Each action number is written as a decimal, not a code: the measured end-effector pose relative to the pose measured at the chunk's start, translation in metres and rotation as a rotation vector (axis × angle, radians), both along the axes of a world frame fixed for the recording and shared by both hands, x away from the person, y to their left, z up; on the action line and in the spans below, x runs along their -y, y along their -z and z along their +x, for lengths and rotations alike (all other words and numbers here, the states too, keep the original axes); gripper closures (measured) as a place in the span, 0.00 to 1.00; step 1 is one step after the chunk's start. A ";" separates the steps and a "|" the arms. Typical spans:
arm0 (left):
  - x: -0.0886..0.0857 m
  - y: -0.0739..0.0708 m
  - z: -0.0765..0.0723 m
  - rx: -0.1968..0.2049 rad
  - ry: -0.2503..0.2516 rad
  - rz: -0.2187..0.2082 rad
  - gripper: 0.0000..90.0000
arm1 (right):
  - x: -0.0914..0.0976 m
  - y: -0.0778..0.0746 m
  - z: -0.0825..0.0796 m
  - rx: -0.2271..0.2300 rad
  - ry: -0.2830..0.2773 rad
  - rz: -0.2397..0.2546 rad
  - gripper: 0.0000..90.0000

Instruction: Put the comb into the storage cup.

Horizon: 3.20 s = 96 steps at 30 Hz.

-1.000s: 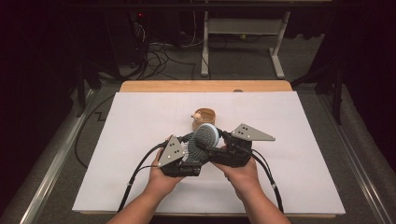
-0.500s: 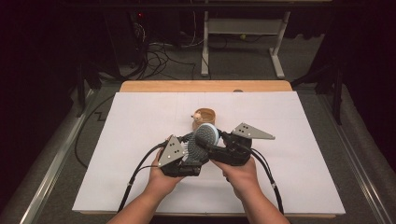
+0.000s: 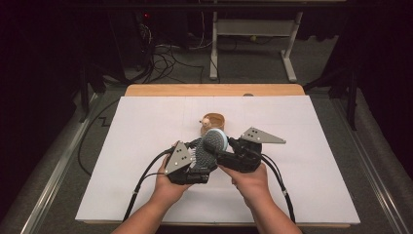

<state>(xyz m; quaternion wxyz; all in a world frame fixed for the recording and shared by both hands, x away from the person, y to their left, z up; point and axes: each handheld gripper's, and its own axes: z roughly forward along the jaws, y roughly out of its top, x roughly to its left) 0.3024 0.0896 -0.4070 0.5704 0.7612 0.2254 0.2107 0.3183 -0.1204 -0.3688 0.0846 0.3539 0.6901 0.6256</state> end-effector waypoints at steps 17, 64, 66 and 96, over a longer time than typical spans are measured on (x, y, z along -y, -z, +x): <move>-0.001 -0.004 -0.002 0.017 -0.023 0.004 0.22 | -0.003 -0.008 0.000 -0.026 0.025 0.012 0.61; -0.003 -0.002 0.005 -0.023 -0.037 -0.010 0.18 | -0.007 -0.012 0.001 -0.013 0.066 0.003 0.67; -0.004 -0.001 0.005 -0.026 -0.032 -0.017 0.18 | -0.007 -0.013 0.001 -0.008 0.067 0.000 0.67; -0.023 0.006 0.009 -0.069 0.044 -0.044 0.00 | 0.028 -0.020 0.005 0.079 0.136 -0.009 0.67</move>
